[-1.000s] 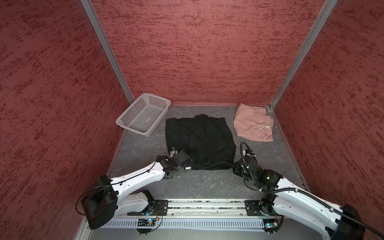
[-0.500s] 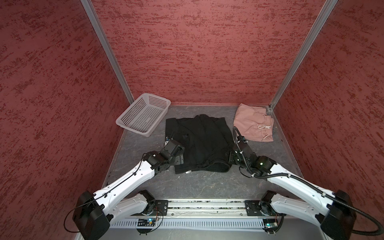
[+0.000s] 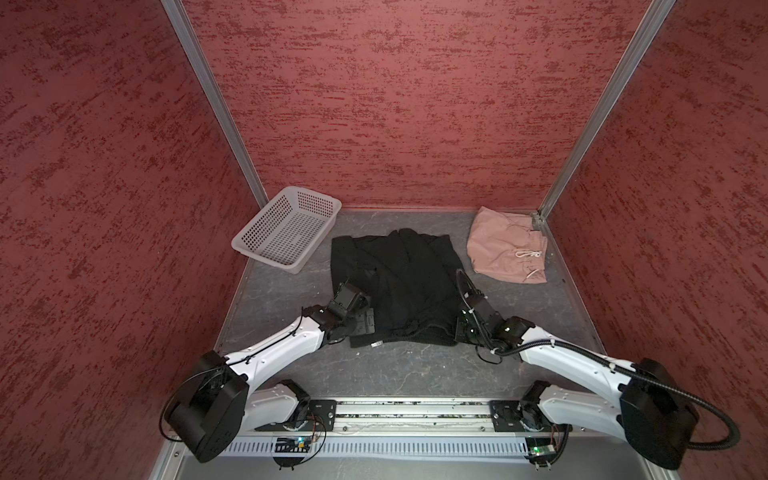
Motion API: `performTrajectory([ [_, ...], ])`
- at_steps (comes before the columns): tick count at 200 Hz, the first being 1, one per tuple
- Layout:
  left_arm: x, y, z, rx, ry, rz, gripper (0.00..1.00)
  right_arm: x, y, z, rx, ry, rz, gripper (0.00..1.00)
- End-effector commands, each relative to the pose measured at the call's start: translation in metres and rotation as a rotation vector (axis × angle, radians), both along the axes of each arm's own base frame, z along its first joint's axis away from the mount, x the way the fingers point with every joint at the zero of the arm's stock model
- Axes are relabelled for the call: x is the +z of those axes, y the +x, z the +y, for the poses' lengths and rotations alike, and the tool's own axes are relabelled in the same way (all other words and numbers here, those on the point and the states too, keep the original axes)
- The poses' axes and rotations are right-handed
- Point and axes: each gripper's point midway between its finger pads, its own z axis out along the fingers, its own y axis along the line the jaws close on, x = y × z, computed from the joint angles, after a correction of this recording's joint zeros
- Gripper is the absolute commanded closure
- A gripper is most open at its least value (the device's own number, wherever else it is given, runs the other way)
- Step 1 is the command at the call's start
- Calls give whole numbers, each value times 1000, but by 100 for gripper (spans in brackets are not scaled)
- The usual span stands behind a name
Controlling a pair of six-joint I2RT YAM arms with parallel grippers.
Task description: Fold and stack the shorts
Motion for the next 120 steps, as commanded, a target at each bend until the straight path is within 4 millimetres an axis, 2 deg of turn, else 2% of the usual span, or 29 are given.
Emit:
performTrajectory([
  [1,-11,-7,-1,34,-36,48,1,-5,-5,-14,-90,4,61,77],
  [13,-17,-13,6,51,-14,84,1,3,-4,-27,-138,5,49,76],
  [24,-18,-16,10,53,-4,96,1,19,1,-31,-154,32,0,74],
  [49,0,-13,2,4,-42,63,1,53,15,-30,-138,60,-108,68],
  [73,28,-7,-1,-22,-67,11,1,63,30,-7,-31,83,-135,62],
  [93,49,-4,11,11,-83,-7,1,68,47,20,55,121,-154,61],
  [97,53,-4,14,18,-86,-8,1,68,50,25,71,130,-161,62],
  [107,62,0,23,40,-91,-20,1,67,54,39,126,156,-174,74],
  [120,69,8,32,51,-107,-37,1,51,56,43,136,148,-146,83],
])
